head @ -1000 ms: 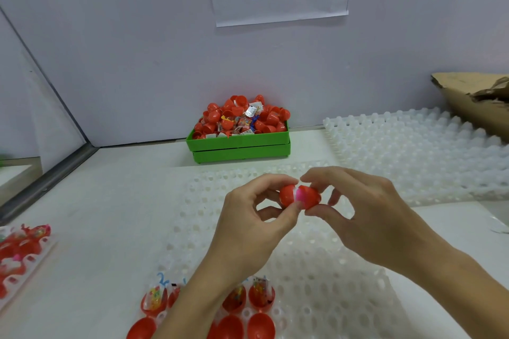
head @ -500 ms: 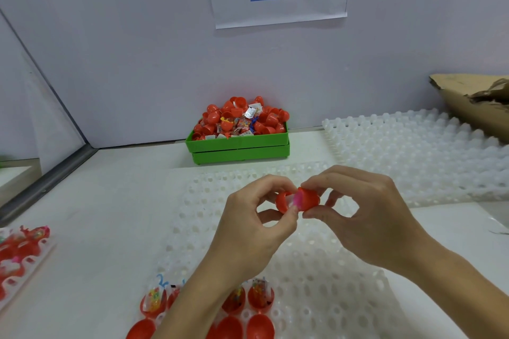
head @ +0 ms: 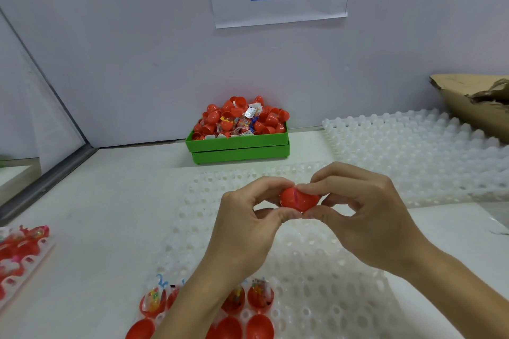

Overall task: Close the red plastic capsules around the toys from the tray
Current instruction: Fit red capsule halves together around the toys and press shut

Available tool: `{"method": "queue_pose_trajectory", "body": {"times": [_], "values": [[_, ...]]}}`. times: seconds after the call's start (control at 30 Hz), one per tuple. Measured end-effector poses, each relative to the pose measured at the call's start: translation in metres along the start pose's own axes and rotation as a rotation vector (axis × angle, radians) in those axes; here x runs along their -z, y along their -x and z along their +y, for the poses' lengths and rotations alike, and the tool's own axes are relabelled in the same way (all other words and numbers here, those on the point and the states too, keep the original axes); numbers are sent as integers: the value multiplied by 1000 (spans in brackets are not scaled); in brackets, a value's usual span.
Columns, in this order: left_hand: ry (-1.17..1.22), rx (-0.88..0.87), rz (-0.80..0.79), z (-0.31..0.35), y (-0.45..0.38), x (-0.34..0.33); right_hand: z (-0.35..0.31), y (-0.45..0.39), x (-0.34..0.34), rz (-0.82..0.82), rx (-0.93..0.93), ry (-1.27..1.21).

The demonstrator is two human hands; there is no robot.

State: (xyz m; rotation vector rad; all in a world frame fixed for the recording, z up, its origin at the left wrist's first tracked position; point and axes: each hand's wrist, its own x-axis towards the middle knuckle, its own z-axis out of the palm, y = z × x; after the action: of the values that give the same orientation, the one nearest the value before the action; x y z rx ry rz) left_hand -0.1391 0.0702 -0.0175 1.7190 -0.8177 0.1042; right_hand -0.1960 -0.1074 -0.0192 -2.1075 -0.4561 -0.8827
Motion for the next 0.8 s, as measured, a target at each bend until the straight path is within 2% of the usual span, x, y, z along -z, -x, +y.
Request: {"method": "queue_pose_trajectory", "body": {"times": [0.17, 0.3, 0.5, 0.8], "values": [[102, 8, 28, 3, 0, 1, -1, 0, 0, 22, -89, -190], [145, 6, -32, 3, 1, 1, -2, -1, -1, 49, -192, -233], [14, -13, -1, 0, 0, 0, -5, -1, -4, 68, -285, -310], [-208, -182, 68, -6, -1, -2, -7, 1, -10, 123, -354, -323]]}}
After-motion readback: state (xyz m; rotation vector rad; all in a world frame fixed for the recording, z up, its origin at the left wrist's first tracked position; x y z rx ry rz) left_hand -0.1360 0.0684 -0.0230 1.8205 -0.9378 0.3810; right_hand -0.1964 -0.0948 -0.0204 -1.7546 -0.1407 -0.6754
